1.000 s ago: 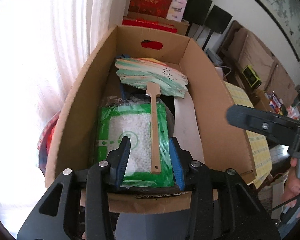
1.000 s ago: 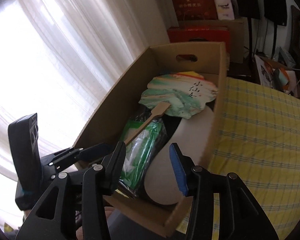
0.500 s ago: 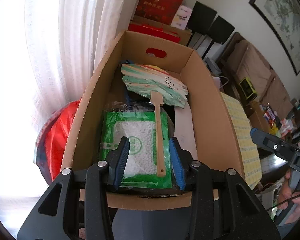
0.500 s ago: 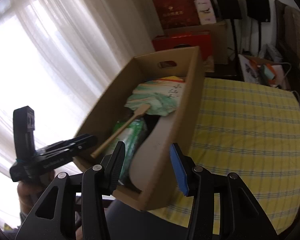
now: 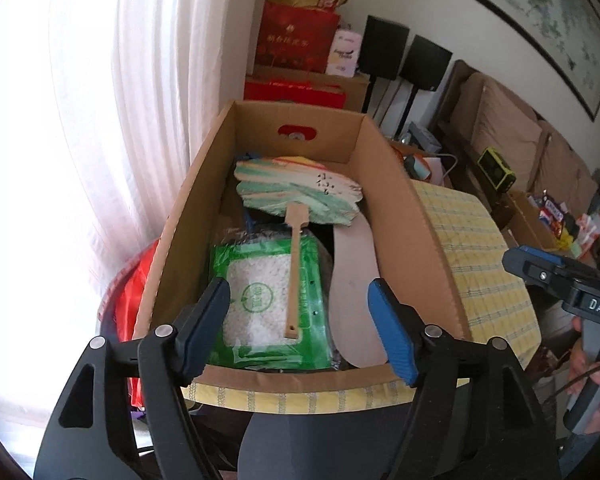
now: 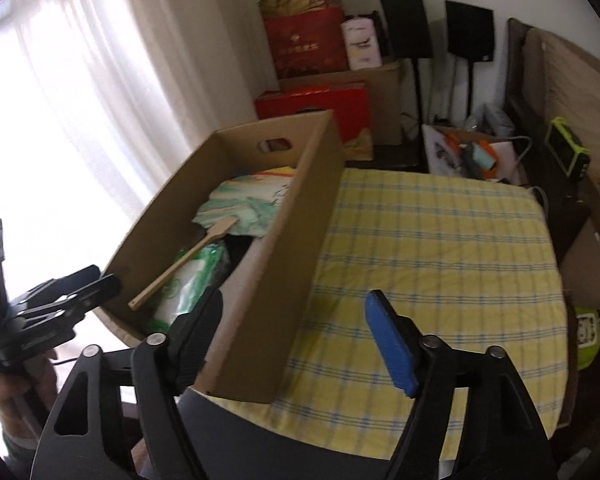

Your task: Organize objects

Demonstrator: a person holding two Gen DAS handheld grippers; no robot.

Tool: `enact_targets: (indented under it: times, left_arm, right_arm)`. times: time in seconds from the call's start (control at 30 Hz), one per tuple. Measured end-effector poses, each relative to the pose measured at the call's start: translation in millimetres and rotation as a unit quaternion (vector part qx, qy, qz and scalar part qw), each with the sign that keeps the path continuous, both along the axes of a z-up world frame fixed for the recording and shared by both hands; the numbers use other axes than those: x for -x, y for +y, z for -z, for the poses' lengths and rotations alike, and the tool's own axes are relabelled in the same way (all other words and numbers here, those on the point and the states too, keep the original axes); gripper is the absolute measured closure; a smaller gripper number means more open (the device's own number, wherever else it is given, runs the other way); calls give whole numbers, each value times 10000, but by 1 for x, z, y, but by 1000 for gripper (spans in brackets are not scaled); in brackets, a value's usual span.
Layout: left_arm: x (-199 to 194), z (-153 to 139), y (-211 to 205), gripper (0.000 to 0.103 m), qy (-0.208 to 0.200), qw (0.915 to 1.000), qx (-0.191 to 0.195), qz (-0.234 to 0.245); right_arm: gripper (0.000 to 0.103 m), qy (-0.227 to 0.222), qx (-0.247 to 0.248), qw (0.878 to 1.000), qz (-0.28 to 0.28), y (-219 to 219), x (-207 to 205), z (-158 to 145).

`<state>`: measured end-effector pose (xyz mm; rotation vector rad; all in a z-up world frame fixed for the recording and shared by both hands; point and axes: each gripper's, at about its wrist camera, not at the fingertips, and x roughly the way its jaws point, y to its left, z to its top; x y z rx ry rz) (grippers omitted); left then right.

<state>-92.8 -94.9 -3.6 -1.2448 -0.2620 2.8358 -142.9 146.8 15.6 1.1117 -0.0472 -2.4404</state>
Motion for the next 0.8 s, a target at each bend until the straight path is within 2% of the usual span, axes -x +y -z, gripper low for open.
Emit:
enact_targets:
  times: [0.1,0.17,0.37,0.43,0.53,0.57,0.8]
  left_arm:
    - [-5,-7,10,29,107,9999,78,52]
    - [-8,-12,15,20,215,9997,57,68]
    - [-13,-19,29,18,311,9994,111,116]
    - [-14,-19,34,17,274,9995,78,155]
    - [-16,-18,39,3,253,9995,24,185]
    - [-17,-19,42,2,285,9994,9,212]
    - [-25,-20,55,0,278,9992,250,115]
  right_arm:
    - [22,111,-70,9998,114,8,-5,-3]
    - [17,203,-143,9995,216,13,-8,-5]
    - [1,315,-301,9979,488,29,-15,-5]
    - [1,375,-349,9972,546,34,-19,-6]
    - [1,452,-425,9962,609,38,-24,-8]
    - [0,468,-446,9960,623,39,-26,-9]
    - [0,555,-507,9943,756,47,-36,-9]
